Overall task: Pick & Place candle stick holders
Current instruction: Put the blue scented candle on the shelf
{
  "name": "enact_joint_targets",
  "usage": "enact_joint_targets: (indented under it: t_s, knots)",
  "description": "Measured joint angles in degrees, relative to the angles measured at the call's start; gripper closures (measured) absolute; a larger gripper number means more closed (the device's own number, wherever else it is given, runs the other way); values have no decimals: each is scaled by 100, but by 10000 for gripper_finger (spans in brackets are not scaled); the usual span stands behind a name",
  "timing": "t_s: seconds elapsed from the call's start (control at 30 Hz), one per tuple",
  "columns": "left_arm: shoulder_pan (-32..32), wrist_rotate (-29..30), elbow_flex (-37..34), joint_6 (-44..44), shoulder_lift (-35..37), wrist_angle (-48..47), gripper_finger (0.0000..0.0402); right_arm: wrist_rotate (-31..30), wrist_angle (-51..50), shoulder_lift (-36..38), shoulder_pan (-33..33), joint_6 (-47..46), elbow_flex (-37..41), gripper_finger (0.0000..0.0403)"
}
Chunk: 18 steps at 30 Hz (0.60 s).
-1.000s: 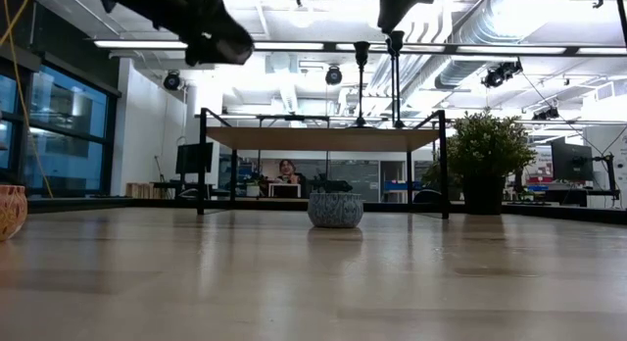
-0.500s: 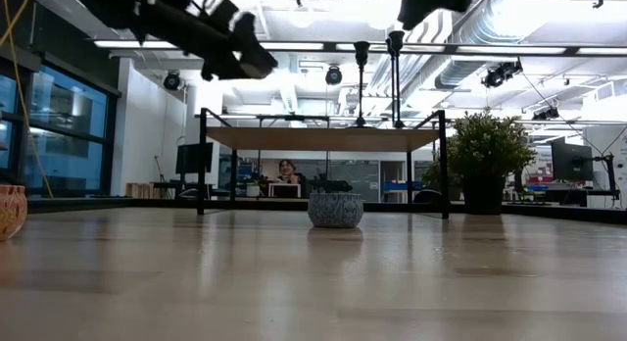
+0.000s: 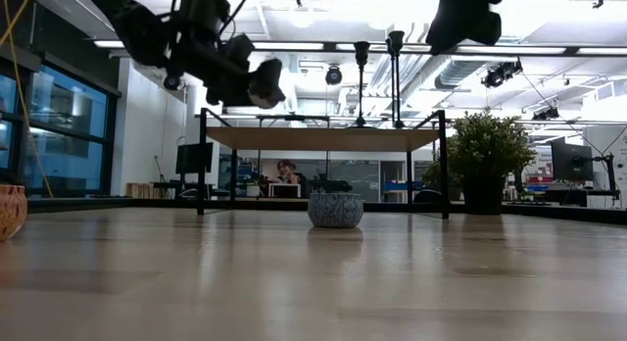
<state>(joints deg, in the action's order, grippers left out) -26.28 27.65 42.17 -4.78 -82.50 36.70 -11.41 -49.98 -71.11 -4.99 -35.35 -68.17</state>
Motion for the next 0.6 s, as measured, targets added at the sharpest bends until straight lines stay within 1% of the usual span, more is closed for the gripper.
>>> enact_joint_targets:
  t_s: [0.13,0.27,0.37,0.6]
  knots:
    - [2,291,67,-34,-249,136,106,-32,22,4,0,67,10,308]
    - [2,456,201,-196,-491,114,106,-52,18,4,0,103,10,308]
    - [4,738,356,-200,-635,120,106,-64,13,4,0,121,10,308]
    - [4,793,752,-260,-932,18,106,-63,-39,4,0,131,10,308]
